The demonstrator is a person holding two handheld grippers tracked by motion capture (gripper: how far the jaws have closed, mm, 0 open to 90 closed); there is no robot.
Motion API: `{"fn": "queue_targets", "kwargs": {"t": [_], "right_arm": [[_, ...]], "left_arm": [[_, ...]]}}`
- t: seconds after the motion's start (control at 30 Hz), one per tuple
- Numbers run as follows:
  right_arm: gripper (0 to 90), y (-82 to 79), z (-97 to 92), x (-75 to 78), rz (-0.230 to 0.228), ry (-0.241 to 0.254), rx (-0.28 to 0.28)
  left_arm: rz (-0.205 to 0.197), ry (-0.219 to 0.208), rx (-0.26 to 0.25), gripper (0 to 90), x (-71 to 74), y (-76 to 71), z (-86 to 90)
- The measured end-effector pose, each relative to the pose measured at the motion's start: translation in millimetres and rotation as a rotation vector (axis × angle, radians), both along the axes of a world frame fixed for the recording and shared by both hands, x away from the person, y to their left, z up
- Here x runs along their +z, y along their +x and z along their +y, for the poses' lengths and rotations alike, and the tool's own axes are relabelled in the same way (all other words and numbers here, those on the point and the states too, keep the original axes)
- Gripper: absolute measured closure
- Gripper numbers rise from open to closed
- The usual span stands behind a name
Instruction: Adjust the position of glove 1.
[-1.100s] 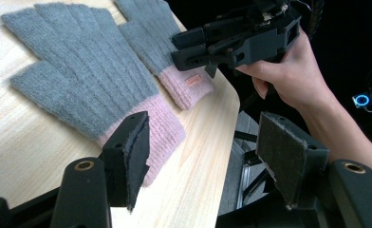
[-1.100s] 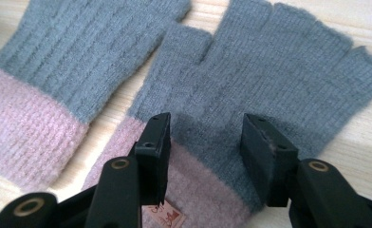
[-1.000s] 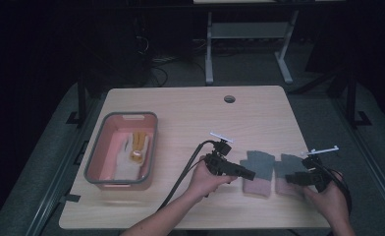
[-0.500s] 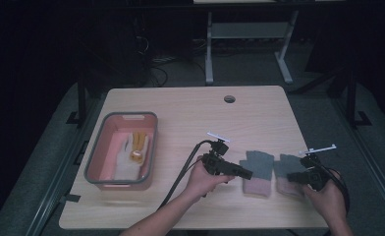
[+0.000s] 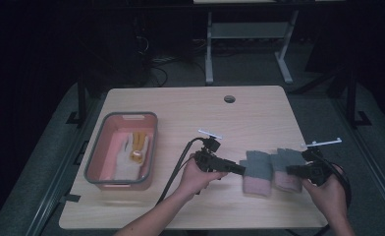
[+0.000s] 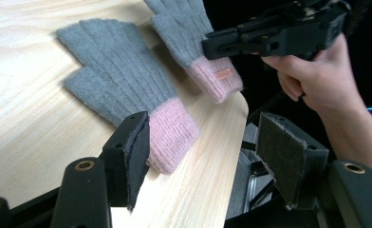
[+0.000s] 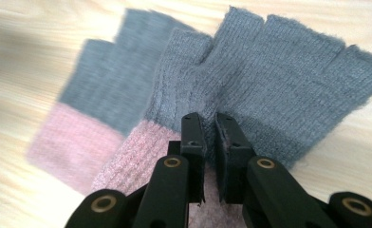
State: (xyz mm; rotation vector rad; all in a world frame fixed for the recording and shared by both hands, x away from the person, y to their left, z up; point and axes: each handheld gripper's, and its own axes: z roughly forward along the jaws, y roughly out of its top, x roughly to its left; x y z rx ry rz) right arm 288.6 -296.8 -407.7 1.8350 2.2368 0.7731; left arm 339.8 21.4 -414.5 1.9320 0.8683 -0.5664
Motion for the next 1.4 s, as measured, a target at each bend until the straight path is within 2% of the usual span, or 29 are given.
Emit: {"fn": "queue_targets", "kwargs": {"t": [0.17,0.23,0.4,0.73,0.87,1.0,1.07,1.3,1.4], "right_arm": [[83.1,4.4,20.7,5.0,-0.003,0.006,0.033],[83.0,6.3,30.3,5.0,-0.004,0.0,0.046],[83.0,12.0,50.0,2.4,0.0,0.02,0.068],[82.9,18.7,73.8,-2.9,0.004,0.011,0.107],[82.3,20.3,78.6,-7.8,0.02,0.023,0.103],[80.5,20.3,81.0,-18.9,0.039,0.008,0.109],[78.8,19.9,80.3,-21.1,0.04,0.017,0.102],[67.1,19.0,76.1,-17.2,0.021,0.037,0.104],[61.3,17.9,69.1,-11.9,0.001,0.074,0.095]], "left_arm": [[-0.008,0.007,0.009,35.9,0.9,0.4,4.0],[-0.008,0.011,0.013,35.8,0.8,0.6,5.3],[-0.01,0.017,0.018,35.3,-0.2,0.6,8.1],[0.003,0.023,0.021,35.3,-4.2,1.7,9.2],[0.003,0.022,0.02,35.3,-6.4,2.9,10.4],[0.008,0.028,0.025,35.3,-8.7,3.8,10.7],[0.01,0.031,0.025,35.3,-9.8,3.9,10.2],[0.02,0.028,0.021,34.7,-12.4,2.4,7.3],[0.025,0.038,0.019,34.7,-14.1,2.3,4.0]]}}
